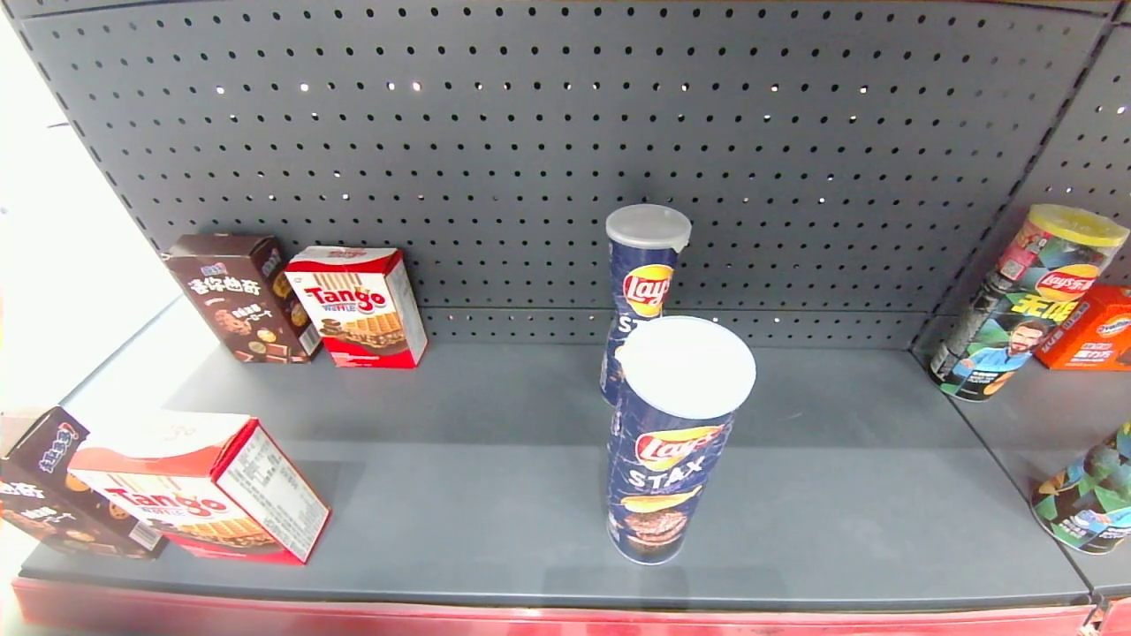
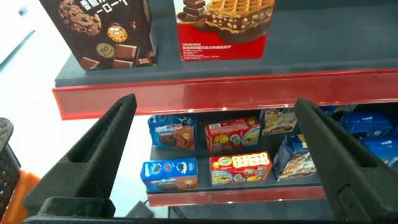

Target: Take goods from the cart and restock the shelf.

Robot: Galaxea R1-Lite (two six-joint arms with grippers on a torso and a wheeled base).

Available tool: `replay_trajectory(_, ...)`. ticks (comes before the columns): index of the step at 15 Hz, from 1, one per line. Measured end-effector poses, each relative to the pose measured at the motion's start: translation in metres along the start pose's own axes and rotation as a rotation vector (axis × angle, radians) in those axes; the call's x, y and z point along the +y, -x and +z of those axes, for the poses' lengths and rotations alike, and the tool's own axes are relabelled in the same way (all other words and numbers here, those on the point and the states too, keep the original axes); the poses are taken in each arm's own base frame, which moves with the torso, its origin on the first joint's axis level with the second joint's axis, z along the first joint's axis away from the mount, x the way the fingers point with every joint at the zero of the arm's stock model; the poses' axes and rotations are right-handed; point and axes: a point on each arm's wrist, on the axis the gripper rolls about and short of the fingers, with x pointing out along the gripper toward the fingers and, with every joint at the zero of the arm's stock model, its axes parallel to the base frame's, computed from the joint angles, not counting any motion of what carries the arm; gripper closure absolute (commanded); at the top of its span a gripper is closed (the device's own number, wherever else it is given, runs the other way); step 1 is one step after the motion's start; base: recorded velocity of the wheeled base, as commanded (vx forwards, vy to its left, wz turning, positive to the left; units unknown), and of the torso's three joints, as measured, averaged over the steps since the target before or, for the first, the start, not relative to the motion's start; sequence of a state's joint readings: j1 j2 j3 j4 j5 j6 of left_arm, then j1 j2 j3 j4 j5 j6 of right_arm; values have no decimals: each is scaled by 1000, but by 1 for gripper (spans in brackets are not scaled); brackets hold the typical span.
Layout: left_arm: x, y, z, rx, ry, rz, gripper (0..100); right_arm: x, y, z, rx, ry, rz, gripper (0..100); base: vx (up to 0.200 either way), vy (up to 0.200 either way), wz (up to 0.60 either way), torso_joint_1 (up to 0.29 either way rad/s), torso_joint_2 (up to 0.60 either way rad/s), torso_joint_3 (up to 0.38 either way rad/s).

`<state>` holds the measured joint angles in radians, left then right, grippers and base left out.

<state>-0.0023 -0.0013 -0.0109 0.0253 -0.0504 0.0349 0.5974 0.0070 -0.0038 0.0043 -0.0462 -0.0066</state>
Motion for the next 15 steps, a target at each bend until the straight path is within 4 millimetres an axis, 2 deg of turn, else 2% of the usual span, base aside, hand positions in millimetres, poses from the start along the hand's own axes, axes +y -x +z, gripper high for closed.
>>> replay_trajectory(6, 0, 0, 0, 0, 0, -1, 0, 7, -9, 2, 105, -27, -466, 0, 0, 0, 0, 0, 0, 0)
replay_trajectory(10, 0, 0, 0, 3, -2, -1, 0, 8, -8, 2, 93, -23, -527, 0, 0, 0, 0, 0, 0, 0)
replay_trajectory(13, 0, 0, 0, 0, -2, 0, 0, 10, -8, 2, 83, -37, -642, 0, 0, 0, 0, 0, 0, 0)
replay_trajectory(15, 0, 0, 0, 1, -2, -3, 0, 11, -7, 1, 54, -34, -584, 0, 0, 0, 0, 0, 0, 0)
